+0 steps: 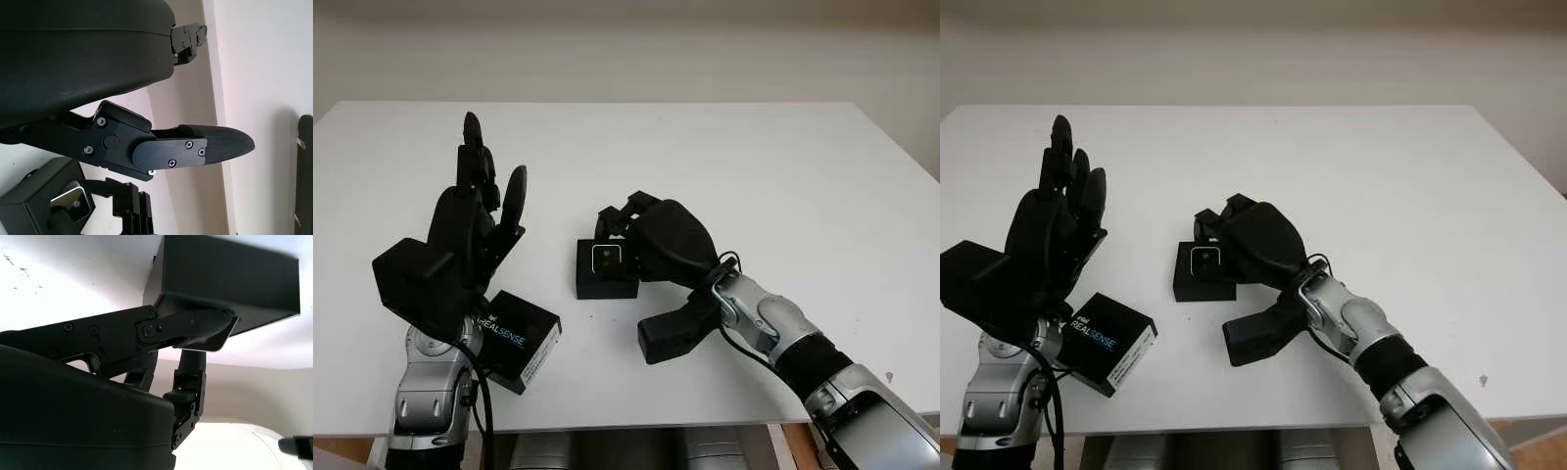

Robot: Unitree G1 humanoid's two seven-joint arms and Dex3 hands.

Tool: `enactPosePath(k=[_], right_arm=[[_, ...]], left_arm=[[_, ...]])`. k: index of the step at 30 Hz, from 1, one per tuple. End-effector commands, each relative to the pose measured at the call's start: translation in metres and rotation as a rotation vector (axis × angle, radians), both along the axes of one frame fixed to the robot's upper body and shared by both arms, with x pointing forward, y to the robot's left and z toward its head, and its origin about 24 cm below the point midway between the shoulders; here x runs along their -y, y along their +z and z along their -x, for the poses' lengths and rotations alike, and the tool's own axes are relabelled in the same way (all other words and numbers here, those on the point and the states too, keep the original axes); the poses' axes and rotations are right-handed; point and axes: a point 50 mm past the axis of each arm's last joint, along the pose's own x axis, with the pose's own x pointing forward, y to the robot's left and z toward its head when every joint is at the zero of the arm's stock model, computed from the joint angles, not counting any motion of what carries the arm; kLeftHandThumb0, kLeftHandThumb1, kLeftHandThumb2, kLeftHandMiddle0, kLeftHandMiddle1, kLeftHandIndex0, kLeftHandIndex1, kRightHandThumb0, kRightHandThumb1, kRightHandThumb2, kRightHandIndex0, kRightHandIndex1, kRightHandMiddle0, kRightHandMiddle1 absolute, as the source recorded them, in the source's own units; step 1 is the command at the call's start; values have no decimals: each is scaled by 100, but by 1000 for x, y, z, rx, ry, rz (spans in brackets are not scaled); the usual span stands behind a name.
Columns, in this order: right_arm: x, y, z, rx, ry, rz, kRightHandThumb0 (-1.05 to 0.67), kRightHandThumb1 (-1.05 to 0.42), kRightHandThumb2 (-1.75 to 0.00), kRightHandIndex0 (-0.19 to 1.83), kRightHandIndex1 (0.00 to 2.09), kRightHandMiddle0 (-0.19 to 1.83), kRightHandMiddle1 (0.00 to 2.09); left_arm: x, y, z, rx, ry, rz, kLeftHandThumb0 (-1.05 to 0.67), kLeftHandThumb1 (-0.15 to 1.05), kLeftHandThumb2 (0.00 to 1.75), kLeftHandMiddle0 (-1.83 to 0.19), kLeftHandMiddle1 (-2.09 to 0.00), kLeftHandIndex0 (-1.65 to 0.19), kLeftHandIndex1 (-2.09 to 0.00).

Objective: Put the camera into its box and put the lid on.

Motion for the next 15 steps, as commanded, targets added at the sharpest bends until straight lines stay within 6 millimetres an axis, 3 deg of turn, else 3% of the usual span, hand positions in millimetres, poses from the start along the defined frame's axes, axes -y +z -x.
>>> enactPosePath(k=[1, 10, 12, 15], right_arm=[[9, 2, -4, -9, -15, -21, -43, -94, -5, 27, 105, 43, 155], [16, 28, -14, -48, 9, -116, -45, -96, -6, 21, 103, 40, 156], [18, 37, -15, -49, 41, -94, -48, -97, -6, 19, 98, 36, 151], [22, 53, -16, -48, 94, -55, -56, -96, -5, 18, 81, 30, 120]], left_arm=[[1, 4, 0, 15, -4, -5, -79, 105, 49, 19, 0, 19, 0], [1, 5, 0, 16, -2, -9, -81, 105, 48, 19, 0, 19, 0], [2, 5, 0, 15, -2, -6, -81, 105, 48, 19, 0, 19, 0], [2, 5, 0, 19, -7, -2, -80, 105, 48, 19, 0, 19, 0]])
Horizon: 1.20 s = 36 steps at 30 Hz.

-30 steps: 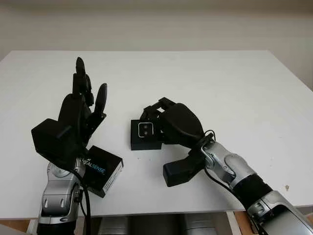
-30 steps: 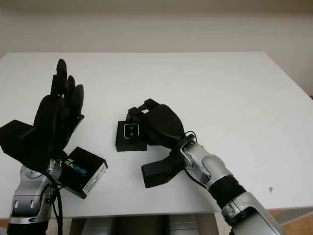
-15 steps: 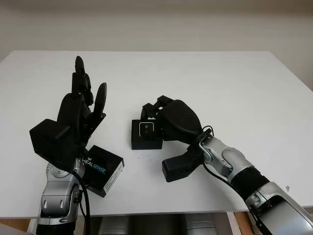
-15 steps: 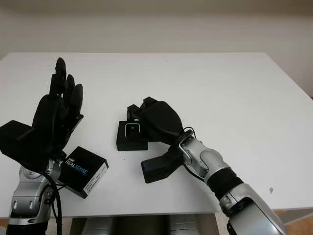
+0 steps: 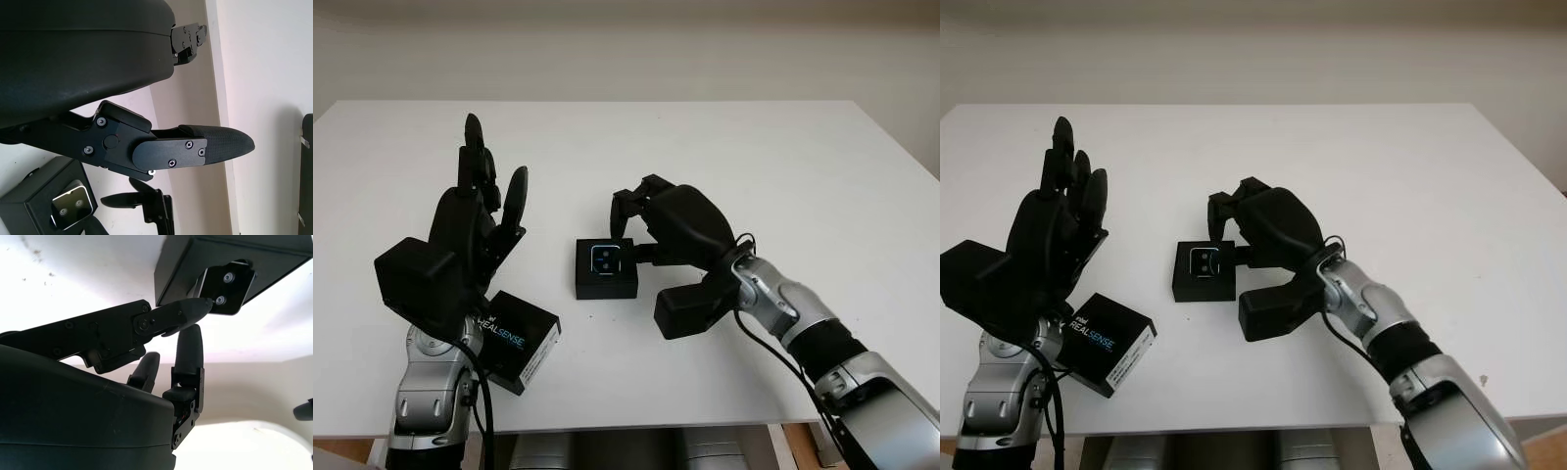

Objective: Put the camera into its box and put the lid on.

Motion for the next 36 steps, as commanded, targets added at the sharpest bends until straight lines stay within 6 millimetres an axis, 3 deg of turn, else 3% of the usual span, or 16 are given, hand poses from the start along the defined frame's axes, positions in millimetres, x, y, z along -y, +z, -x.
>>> enactPosePath(k=[1, 4, 8, 16, 20, 29, 32, 36], right_arm=[[1, 27, -3, 61, 54, 9, -58, -95, -5, 17, 77, 27, 111], [4, 46, 0, 105, 126, 75, -60, -92, -5, 18, 63, 30, 76], [4, 67, 2, 141, 205, 162, -58, -90, -5, 21, 52, 31, 54], [1, 97, 8, 357, 349, 386, -55, -83, -4, 21, 47, 25, 40], [-4, 100, 7, 495, 399, 483, -38, -84, -6, 25, 43, 28, 36], [-14, 81, -4, 630, 453, 566, -46, -84, -6, 28, 36, 37, 37], [-17, 74, -6, 650, 481, 558, -45, -87, -6, 33, 41, 41, 40], [-19, 68, -8, 660, 513, 555, -46, -90, -5, 16, 71, 31, 62]], left_arm=[[2, 5, 0, 28, -8, 1, -79, 105, 48, 19, 0, 19, 0], [3, 5, 0, 30, -6, -2, -80, 105, 47, 19, 0, 19, 0], [3, 6, -1, 29, -1, -2, -79, 105, 48, 19, 0, 19, 0], [2, 6, 1, 25, 24, 7, -79, 105, 47, 19, 0, 19, 0], [-1, 6, 2, 17, 34, 8, -80, 105, 48, 19, 0, 19, 0], [-3, 6, 5, 9, 44, 12, -80, 105, 54, 19, 0, 19, 0], [-3, 6, 5, 15, 44, 18, -80, 105, 56, 19, 0, 19, 0], [-2, 6, 5, 17, 43, 25, -79, 105, 57, 19, 0, 19, 0]])
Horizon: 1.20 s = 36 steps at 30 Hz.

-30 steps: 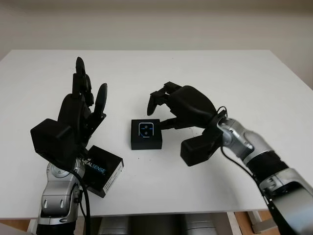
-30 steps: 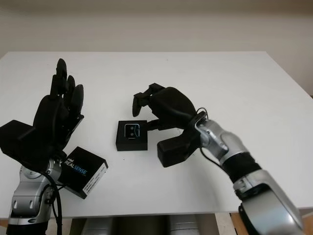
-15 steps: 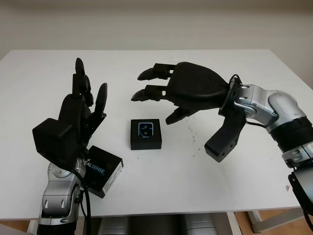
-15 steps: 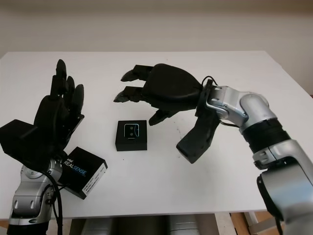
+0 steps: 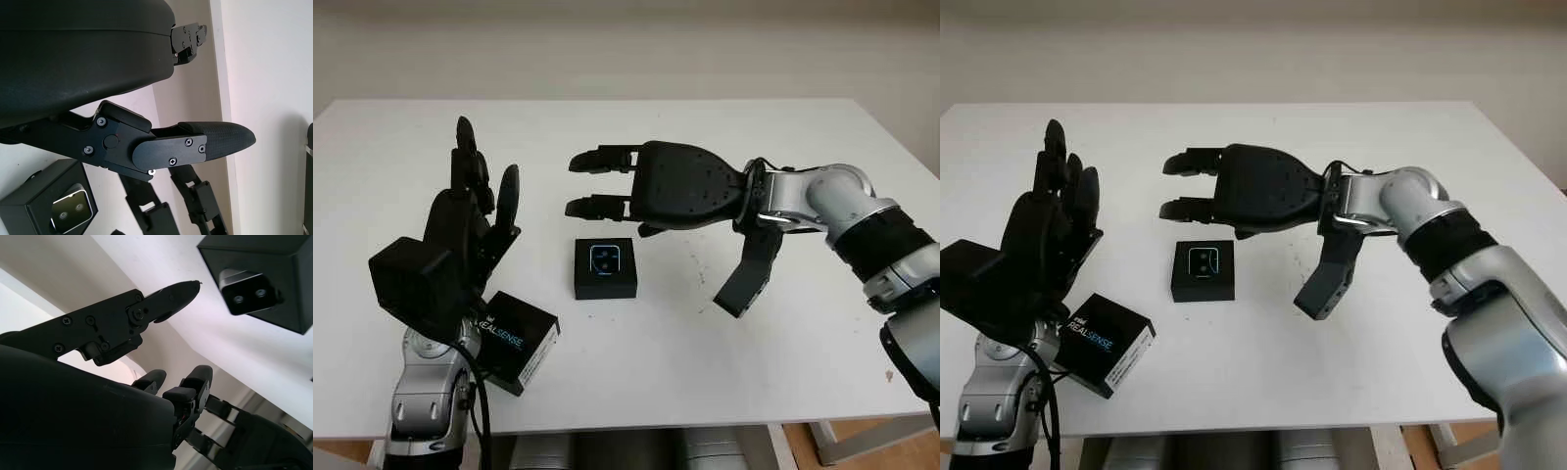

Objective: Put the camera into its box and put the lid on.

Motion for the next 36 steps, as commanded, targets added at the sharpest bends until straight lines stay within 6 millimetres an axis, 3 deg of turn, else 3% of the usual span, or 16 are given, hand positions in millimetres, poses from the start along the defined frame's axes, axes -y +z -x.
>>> enactPosePath(k=[1, 19, 36], right_arm=[[-4, 10, -3, 42, 14, 16, -47, -91, -6, 11, 77, 27, 68], [-3, -8, -2, 16, 58, 68, -53, -92, -5, 14, 73, 26, 81], [-5, -22, -5, 42, 63, 142, -56, -91, -6, 18, 61, 23, 68]], left_arm=[[1, 5, 1, 29, 3, 11, -79, 105, 57, 19, 0, 19, 0], [2, 5, 0, 27, 8, 7, -81, 105, 56, 19, 0, 19, 0], [3, 5, 1, 23, -2, -15, -81, 105, 53, 19, 0, 19, 0]])
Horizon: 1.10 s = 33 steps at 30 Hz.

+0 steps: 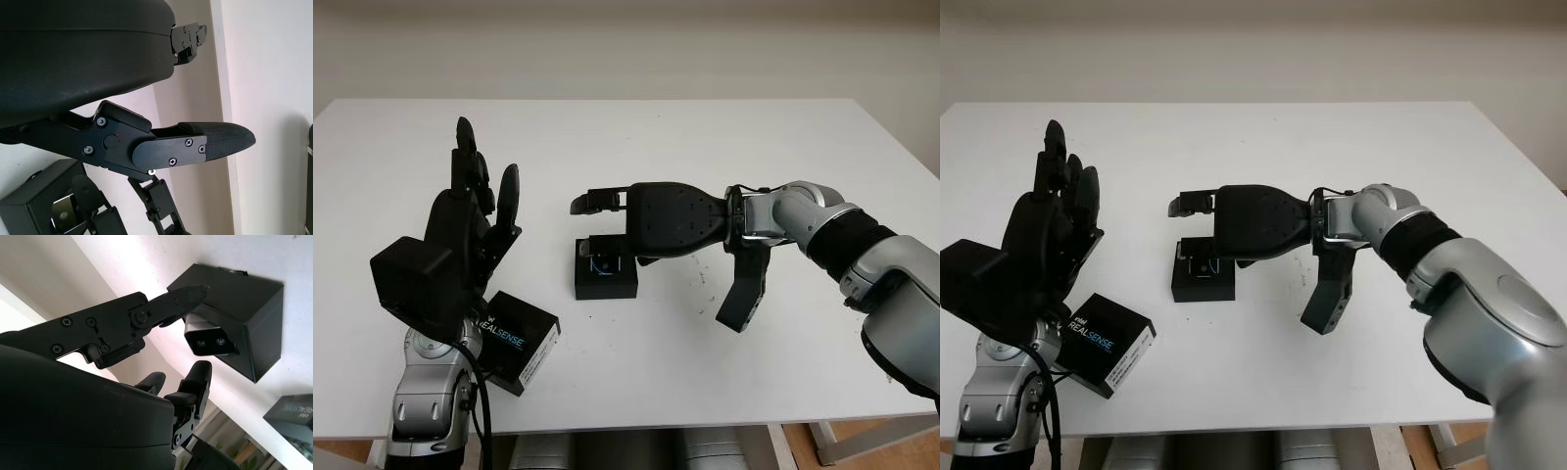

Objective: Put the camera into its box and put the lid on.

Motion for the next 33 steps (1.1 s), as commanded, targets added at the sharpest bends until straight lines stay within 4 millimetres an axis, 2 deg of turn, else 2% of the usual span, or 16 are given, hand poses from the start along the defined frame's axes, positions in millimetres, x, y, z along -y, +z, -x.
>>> enactPosePath(k=[1, 9, 17, 24, 33], right_arm=[[-3, 7, -3, 29, 11, -5, -56, -91, -6, 19, 60, 24, 68], [-4, 12, -7, 55, 11, -25, -53, -91, -5, 18, 60, 27, 69], [-5, 32, -12, 144, 35, 15, -55, -91, -5, 20, 59, 28, 67], [-7, 43, -12, 125, 38, 19, -54, -90, -5, 23, 52, 34, 65], [-9, 35, -11, 135, 67, 30, -58, -93, -6, 22, 54, 36, 67]], left_arm=[[1, 4, 1, 25, -5, -7, -81, 105, 53, 19, 0, 19, 0], [2, 3, 1, 32, -5, -7, -81, 105, 53, 19, 0, 19, 0], [3, 4, 0, 30, -9, 0, -81, 105, 53, 19, 0, 19, 0], [3, 5, -1, 29, -4, -9, -82, 105, 53, 19, 0, 19, 0], [4, 6, 0, 26, -1, 8, -83, 105, 52, 19, 0, 19, 0]])
